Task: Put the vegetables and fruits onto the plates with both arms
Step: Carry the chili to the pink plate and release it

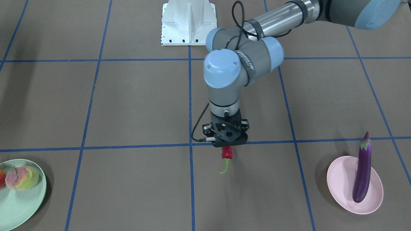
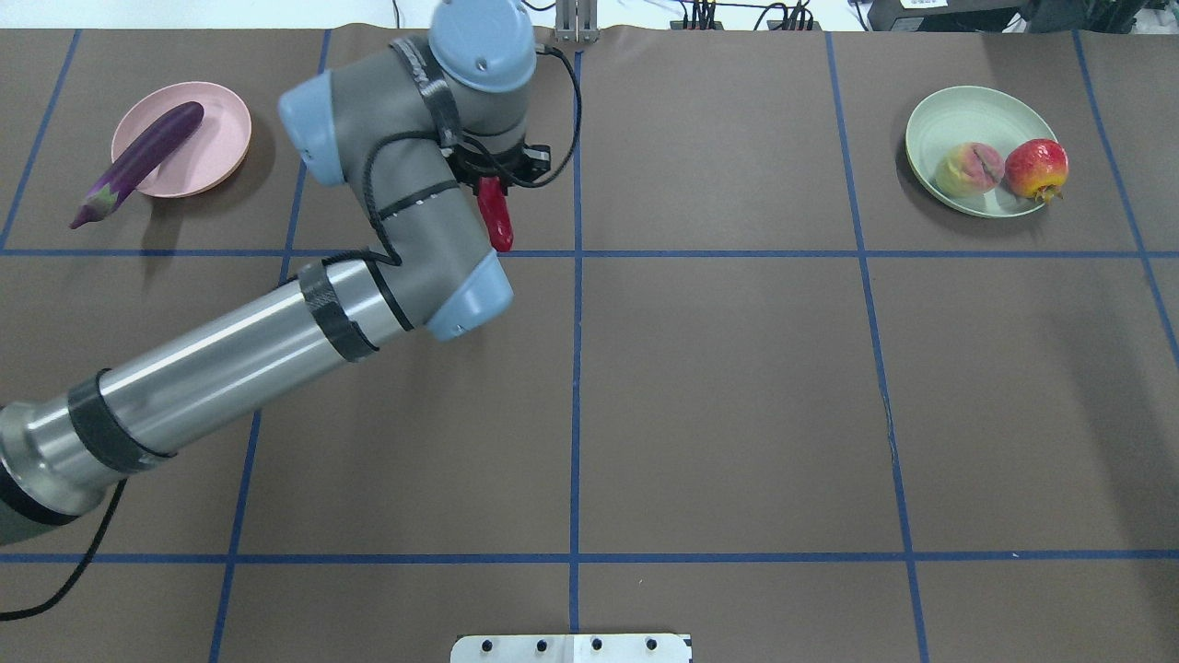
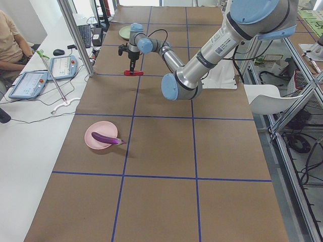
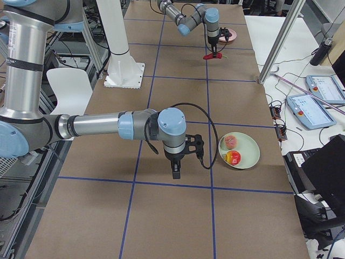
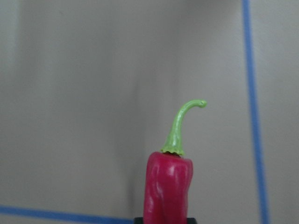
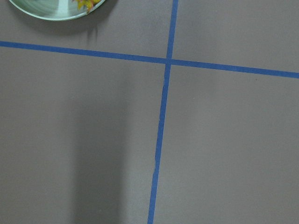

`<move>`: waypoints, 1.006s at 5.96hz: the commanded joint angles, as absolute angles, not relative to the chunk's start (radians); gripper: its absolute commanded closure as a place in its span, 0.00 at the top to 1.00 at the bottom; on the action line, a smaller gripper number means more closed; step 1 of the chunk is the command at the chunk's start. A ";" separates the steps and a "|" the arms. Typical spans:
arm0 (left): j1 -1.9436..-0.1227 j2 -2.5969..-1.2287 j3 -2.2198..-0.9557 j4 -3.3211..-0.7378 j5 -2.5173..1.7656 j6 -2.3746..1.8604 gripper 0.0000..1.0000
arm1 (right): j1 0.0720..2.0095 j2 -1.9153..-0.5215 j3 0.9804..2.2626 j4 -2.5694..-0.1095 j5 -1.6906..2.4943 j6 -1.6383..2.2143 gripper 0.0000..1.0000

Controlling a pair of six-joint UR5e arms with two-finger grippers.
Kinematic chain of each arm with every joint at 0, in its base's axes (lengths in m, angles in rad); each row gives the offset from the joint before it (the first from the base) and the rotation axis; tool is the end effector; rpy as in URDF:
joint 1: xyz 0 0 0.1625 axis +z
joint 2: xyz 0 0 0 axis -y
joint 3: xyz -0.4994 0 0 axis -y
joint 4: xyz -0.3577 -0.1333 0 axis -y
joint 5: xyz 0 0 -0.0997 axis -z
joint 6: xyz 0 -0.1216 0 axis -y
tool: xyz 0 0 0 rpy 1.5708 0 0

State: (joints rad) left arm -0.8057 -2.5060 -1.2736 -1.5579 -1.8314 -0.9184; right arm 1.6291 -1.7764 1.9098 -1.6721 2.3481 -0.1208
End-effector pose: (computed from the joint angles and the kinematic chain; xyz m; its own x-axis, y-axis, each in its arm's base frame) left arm 0.5074 -0.6757 0.2829 0.8060 0.0075 -0.5919 0.1299 0.9733 0.1892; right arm 0.0686 -0.3516 0.6872 0.7147 -0.1013 0.6920 0.0281 0.9928 0.1163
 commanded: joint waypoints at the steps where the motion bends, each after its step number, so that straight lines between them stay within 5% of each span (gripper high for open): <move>1: -0.964 -2.473 -1.078 -1.629 -1.848 -0.549 0.00 | 1.629 -1.776 1.910 -1.672 2.347 -0.121 1.00; 4: -1.092 -2.415 -0.809 -1.894 -1.839 -0.229 0.00 | 1.625 -1.776 1.910 -1.671 2.347 -0.118 1.00; 5: -1.095 -2.325 -0.802 -2.054 -1.818 -0.203 0.16 | 1.624 -1.776 1.910 -1.671 2.347 -0.118 1.00; 6: -1.092 -2.312 -0.813 -2.071 -1.819 -0.206 0.72 | 1.624 -1.776 1.910 -1.671 2.347 -0.120 1.00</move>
State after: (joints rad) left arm -1.0913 -2.3428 -0.8116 -2.0187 -1.8236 -0.2159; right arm 1.6247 -1.7763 1.9099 -1.6706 2.3470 -0.1187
